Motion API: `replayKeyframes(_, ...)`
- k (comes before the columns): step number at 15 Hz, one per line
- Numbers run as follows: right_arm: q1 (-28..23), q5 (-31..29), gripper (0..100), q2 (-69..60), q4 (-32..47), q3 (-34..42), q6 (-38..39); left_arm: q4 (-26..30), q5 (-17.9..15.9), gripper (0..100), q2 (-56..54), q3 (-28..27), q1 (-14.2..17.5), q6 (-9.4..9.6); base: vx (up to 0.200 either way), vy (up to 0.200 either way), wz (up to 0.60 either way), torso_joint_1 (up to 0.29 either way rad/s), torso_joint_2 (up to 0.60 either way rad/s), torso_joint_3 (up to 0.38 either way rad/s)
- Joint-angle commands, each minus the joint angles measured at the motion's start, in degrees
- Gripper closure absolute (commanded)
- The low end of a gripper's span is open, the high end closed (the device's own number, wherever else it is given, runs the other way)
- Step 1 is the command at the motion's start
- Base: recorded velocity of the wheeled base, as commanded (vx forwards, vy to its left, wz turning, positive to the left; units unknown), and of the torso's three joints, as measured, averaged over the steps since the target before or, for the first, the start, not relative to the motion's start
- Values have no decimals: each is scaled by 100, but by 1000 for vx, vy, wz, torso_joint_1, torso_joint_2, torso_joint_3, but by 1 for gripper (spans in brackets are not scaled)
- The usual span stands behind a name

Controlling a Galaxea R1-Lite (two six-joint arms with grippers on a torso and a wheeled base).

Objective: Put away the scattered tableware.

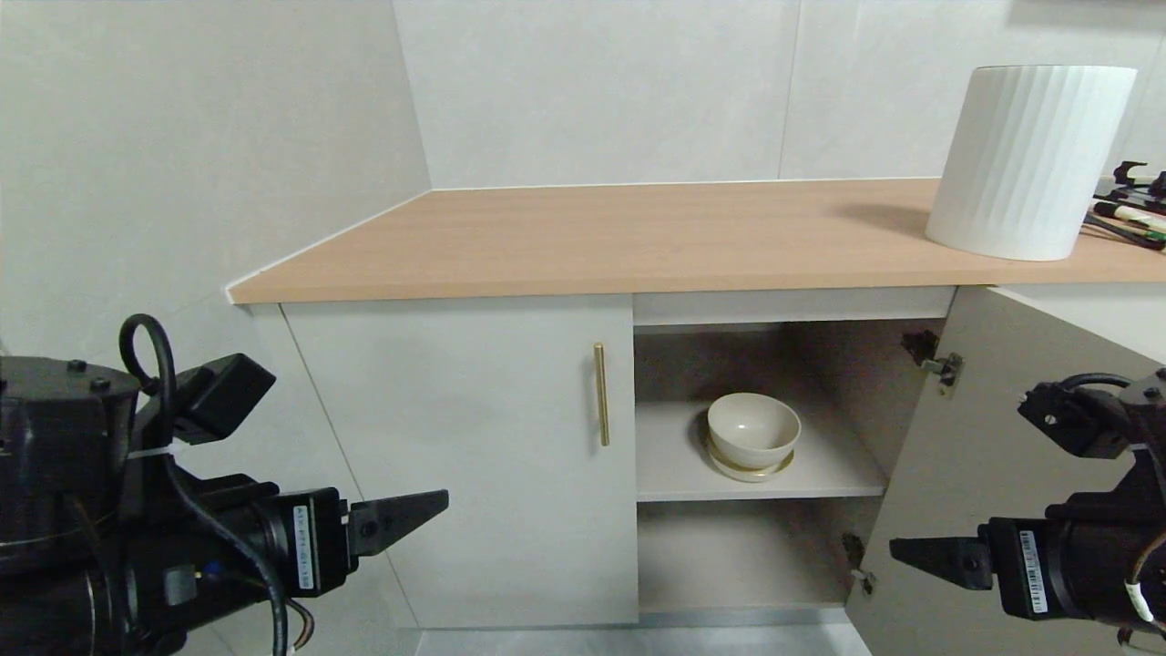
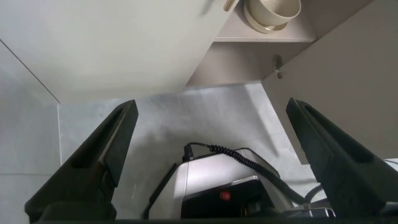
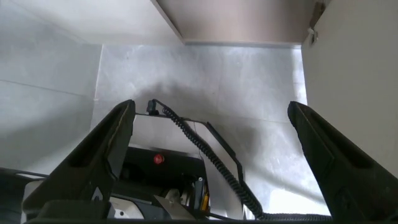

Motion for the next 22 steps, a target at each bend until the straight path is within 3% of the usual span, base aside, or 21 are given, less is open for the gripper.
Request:
replayKeyframes(1,13,3,0,50,0,27,0,-4,5,0,37,1,-19,-3,-200,0,0,2,2,-2)
replayKeyframes(16,13,-33,0,58,0,53,0,-4,-3,0,29,28,-80,-3,-200,0,0,2,2,-1)
replayKeyframes(22,13,-41,0,14,0,44,0,-4,-12,0,11,36,-80,-3,0,0,0,0,0,0)
